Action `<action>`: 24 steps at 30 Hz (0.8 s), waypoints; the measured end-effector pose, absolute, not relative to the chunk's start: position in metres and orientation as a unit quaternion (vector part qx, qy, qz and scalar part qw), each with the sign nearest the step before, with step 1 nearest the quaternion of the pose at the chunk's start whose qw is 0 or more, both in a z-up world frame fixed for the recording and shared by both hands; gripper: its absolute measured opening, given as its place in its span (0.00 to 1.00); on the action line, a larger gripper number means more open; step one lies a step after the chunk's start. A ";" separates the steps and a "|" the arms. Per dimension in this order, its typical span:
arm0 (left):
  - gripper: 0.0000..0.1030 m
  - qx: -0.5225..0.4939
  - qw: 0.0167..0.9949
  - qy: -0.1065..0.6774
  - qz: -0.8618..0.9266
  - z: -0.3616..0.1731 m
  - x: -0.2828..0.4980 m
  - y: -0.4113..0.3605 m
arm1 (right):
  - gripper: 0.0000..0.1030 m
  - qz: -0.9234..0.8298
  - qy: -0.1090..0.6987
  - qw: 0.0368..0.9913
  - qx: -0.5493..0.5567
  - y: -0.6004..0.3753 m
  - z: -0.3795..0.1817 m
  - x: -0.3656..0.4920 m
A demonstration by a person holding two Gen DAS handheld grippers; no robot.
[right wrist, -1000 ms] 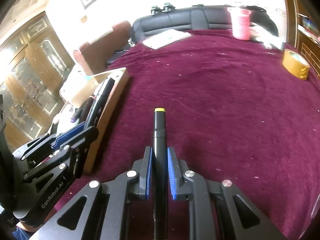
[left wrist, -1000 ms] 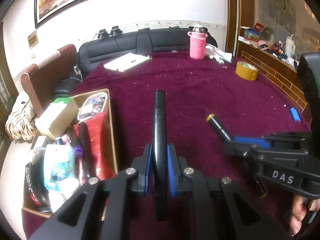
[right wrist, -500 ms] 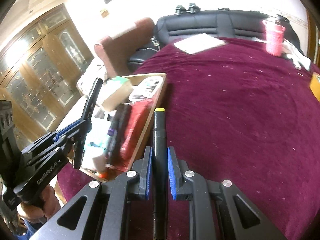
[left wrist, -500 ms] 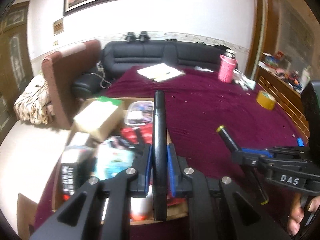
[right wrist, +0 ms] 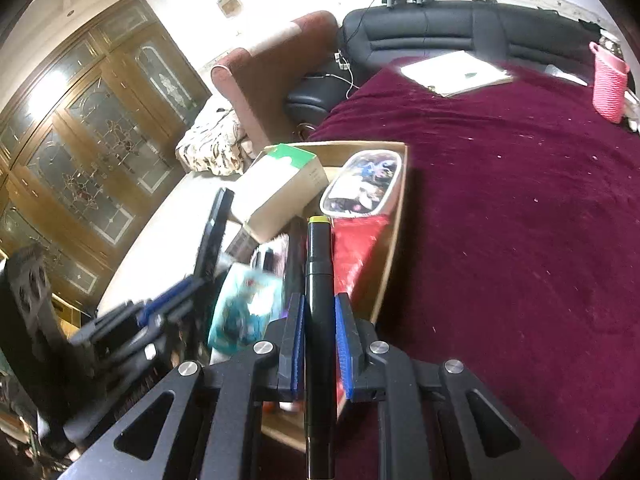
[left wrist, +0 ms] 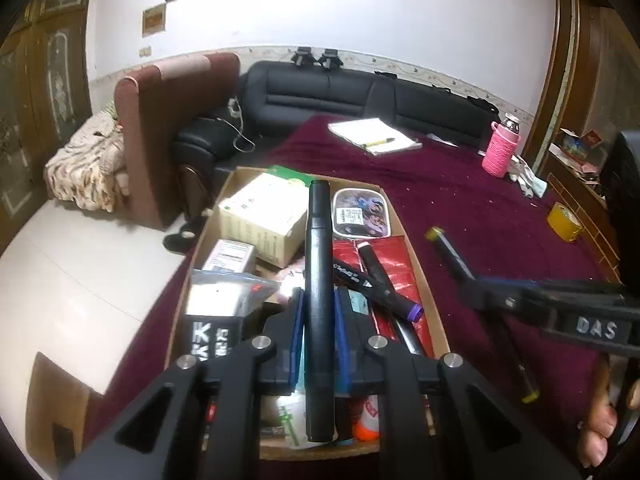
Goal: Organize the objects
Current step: 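Lower the markers into the tray and open both tools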
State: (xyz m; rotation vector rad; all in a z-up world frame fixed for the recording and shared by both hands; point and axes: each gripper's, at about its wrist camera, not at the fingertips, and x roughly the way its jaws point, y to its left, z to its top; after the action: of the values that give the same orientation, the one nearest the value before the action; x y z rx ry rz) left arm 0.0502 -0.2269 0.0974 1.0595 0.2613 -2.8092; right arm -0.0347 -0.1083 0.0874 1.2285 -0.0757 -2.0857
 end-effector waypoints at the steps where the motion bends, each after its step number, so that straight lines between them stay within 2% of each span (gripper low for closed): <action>1: 0.14 0.354 0.060 0.086 -0.929 0.096 0.048 -0.226 | 0.16 -0.804 -0.032 0.351 0.478 -0.111 0.085 -0.039; 24: 0.14 0.400 0.058 0.099 -0.909 0.075 0.005 -0.245 | 0.17 -0.794 -0.045 0.337 0.503 -0.156 0.052 -0.088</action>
State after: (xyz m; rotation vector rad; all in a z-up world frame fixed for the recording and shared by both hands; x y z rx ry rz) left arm 0.0054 -0.2454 0.0746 1.2113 0.3006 -2.7563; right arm -0.0878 -0.1561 0.0521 1.3107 -0.1173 -2.0703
